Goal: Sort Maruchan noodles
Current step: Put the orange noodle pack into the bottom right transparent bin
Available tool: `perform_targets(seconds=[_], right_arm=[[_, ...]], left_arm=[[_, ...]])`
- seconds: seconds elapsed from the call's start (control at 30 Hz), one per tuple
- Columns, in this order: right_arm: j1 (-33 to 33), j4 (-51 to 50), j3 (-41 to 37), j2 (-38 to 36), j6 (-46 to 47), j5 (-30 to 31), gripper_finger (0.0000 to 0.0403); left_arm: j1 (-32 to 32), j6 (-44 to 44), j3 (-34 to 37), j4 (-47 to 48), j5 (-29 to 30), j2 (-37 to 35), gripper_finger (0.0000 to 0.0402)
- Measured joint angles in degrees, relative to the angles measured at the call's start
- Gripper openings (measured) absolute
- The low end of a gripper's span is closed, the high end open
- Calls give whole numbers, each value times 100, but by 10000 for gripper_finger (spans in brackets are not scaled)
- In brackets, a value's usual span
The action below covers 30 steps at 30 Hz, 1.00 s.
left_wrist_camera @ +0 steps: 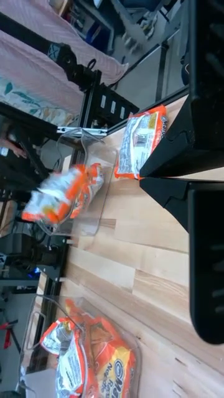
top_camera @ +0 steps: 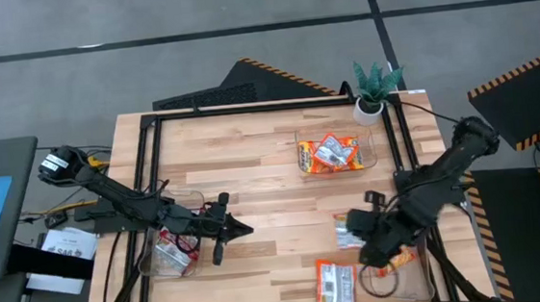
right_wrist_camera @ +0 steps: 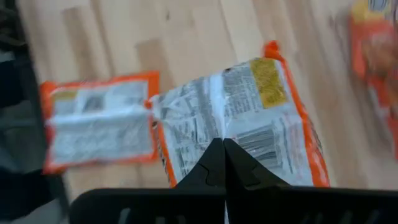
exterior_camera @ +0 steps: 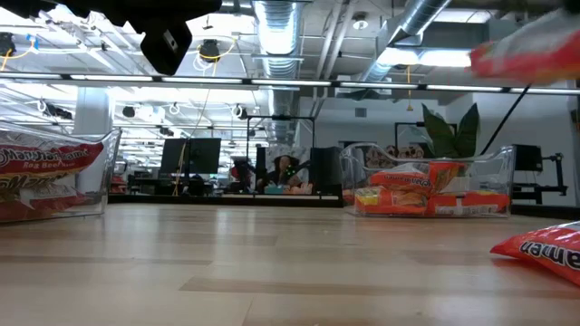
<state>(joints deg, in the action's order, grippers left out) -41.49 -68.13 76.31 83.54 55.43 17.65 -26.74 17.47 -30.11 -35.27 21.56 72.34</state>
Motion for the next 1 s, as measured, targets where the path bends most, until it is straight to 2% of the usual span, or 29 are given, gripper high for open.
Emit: perform_targets(seconds=[0.2,0.43,0.63,0.73,0.77,0.83,0.9,1.0], right_arm=[[-594,-962,262,-285,1543,-716,6],[-1257,-1653,195,89,2946,-1459,13],[-1480,-1718,177,549,3824,-1827,82],[-1474,-1583,179,643,3972,-1969,124],[-1474,-1455,179,648,3973,-1944,139],[-1472,-1004,179,645,3971,-1515,167],[-1472,-353,179,644,3879,-768,192],[-1467,765,181,696,3260,485,220]], left_arm=[[0,1,0,1,31,0,0],[0,7,0,2,30,0,0],[0,23,0,0,30,0,0],[0,26,0,0,29,0,0],[0,26,0,0,29,0,0],[0,26,0,0,29,0,0],[0,27,0,0,29,0,0],[0,28,0,0,29,0,0]])
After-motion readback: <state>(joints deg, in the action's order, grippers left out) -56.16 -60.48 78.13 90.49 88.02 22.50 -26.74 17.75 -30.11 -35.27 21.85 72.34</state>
